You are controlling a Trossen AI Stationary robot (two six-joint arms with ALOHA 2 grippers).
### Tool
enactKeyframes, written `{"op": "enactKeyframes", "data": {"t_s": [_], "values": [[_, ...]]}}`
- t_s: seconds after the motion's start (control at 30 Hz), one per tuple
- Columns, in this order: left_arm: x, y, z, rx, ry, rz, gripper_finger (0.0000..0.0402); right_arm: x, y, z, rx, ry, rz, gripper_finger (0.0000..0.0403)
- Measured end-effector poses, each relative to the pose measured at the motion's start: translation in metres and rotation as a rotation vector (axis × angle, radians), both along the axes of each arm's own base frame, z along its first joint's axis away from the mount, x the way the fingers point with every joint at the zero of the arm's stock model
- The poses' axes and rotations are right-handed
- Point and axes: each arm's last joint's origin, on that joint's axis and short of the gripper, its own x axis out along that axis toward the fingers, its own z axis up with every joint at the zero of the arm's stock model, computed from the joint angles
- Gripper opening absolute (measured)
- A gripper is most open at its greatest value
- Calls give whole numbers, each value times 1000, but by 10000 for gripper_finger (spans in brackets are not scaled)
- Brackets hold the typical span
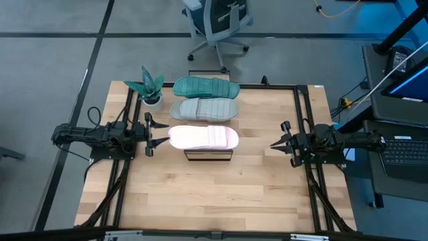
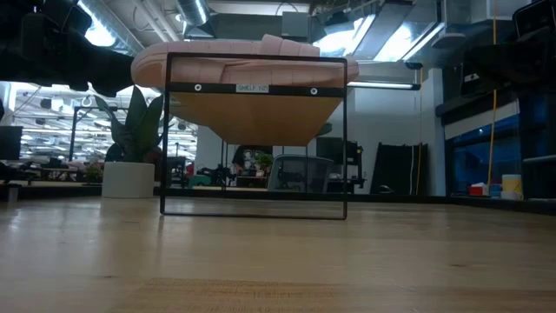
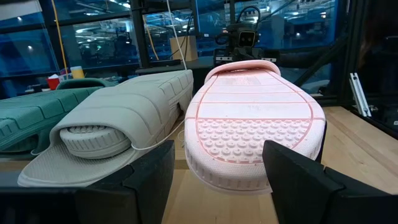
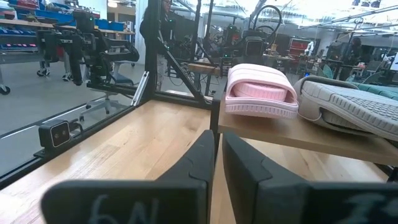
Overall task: Pick and place slippers onto the shelf
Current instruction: Return to Home Position
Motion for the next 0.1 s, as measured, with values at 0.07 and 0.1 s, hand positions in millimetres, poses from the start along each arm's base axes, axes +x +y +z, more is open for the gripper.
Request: {"op": "enactKeyframes", "data": {"t_s": [0.07,0.1], "values": [[0,0,0,0,0,0,237,0,0,0,0,0,0,37],[0,0,0,0,0,0,237,0,0,0,0,0,0,37]]}}
